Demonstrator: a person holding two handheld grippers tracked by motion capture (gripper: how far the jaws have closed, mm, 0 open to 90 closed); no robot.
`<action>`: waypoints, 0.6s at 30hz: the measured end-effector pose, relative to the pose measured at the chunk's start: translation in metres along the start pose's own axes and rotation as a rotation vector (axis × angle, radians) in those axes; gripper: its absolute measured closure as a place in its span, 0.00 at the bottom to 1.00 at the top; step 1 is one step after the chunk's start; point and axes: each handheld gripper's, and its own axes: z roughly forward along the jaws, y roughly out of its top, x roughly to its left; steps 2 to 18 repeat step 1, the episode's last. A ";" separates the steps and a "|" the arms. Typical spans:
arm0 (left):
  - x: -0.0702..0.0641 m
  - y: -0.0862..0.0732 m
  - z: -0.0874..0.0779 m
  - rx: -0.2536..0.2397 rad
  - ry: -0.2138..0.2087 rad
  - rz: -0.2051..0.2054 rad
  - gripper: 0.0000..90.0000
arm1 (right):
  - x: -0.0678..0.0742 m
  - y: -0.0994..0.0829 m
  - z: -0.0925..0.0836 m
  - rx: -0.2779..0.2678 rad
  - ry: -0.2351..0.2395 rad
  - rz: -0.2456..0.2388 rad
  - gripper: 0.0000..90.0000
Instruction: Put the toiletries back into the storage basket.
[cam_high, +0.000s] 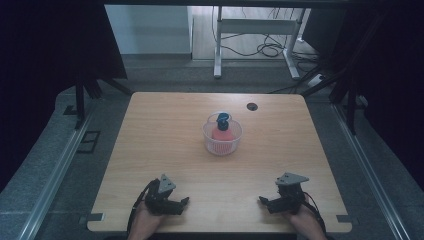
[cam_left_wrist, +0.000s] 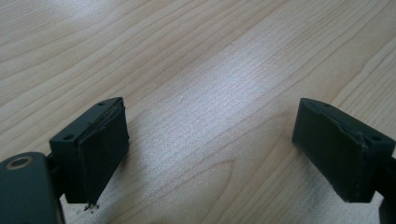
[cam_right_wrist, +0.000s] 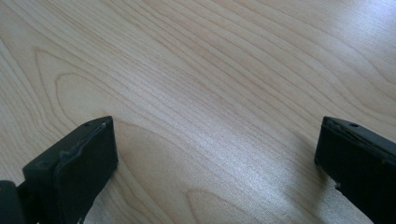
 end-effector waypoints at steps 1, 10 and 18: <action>0.000 0.000 0.000 0.000 0.000 0.001 0.11 | 0.000 0.000 0.000 0.000 0.000 -0.001 0.00; 0.000 0.000 0.000 0.000 0.000 0.001 0.11 | 0.000 0.000 0.000 0.000 0.000 -0.001 0.00; 0.000 0.000 0.000 0.000 0.000 0.001 0.11 | 0.000 0.000 0.000 0.000 0.000 -0.001 0.00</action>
